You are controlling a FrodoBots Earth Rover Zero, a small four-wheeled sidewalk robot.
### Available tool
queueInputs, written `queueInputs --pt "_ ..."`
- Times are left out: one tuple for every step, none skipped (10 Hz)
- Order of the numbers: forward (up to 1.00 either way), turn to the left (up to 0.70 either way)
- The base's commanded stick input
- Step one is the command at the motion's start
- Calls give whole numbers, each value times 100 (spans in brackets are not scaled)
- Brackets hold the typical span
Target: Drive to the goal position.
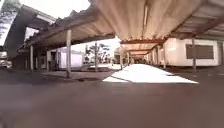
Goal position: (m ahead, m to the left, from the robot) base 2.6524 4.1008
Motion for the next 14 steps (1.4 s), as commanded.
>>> queueInputs --pt "70 -35" --pt "70 -11" --pt "70 -4" --pt "70 0" --pt "70 0" --pt "70 0" --pt "70 0" --pt "70 0" --pt "70 0" --pt "70 0" --pt "70 -35" --pt "70 -35" --pt "70 -35" --pt "70 -35"
